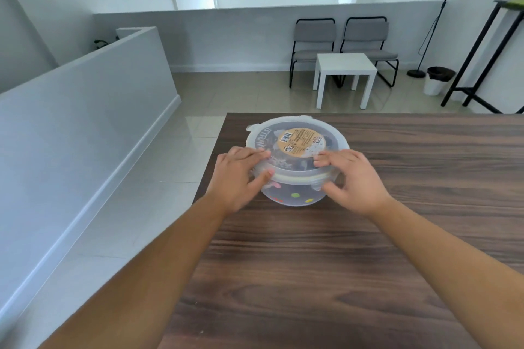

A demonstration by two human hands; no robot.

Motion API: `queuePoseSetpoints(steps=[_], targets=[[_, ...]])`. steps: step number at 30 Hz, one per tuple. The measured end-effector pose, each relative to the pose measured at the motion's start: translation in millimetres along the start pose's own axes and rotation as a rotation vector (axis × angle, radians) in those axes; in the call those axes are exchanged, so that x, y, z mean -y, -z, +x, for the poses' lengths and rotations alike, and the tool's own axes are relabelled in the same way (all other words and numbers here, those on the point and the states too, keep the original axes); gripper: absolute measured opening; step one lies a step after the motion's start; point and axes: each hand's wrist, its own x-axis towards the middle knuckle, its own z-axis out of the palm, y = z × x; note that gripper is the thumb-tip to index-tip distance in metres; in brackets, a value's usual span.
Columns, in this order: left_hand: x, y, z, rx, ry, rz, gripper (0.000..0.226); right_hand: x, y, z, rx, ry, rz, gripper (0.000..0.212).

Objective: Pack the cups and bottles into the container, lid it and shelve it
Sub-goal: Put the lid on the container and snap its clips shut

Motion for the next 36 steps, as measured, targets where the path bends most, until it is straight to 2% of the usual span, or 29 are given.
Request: queuePoseSetpoints(steps=[4, 9, 12, 15, 19, 26, 31, 33, 36], targets=[[-20.5, -6.2, -13.4, -0.016, -0.065, -0.079, 0.047, -20.2, 21.1, 2.1, 0.019, -0.001, 0.081, 0.032], [-14.8, 1.0, 1.9, 0.055, -0.045, -0.213, 0.029, -11.1, 29.9, 9.9, 0.010, -0.087, 0.098, 0.023], [0.6, 6.9, 24.5, 0.196, 0.027, -0.100, 0.041, 15.6, 16.9, 12.2, 0.030, -0.057, 0.055, 0.015], [11.2, 6.1, 38.4, 0.286, 0.075, -0.019, 0.050, 43.7, -8.0, 9.3, 0.094, -0.014, 0.023, 0.029], [13.4, -0.4, 35.8, 0.201, 0.077, -0.032, 0.046, 46.2, -24.7, 5.0, 0.093, -0.005, -0.084, 0.053], [3.4, -2.0, 13.7, 0.049, -0.004, 0.014, 0.046, 2.2, 10.0, 4.2, 0.153, -0.023, 0.130, 0.047], [-10.8, -3.5, -5.6, 0.017, -0.085, -0.033, 0.049, -19.9, 34.2, 2.6, 0.206, -0.033, 0.168, 0.051], [-10.0, 0.8, -6.1, 0.050, -0.095, -0.143, 0.045, -19.8, 37.1, 4.0, 0.233, -0.036, 0.166, 0.053], [-6.0, 11.8, 0.0, 0.205, -0.045, -0.331, 0.044, -13.2, 36.3, 9.5, 0.308, -0.035, 0.160, 0.058]])
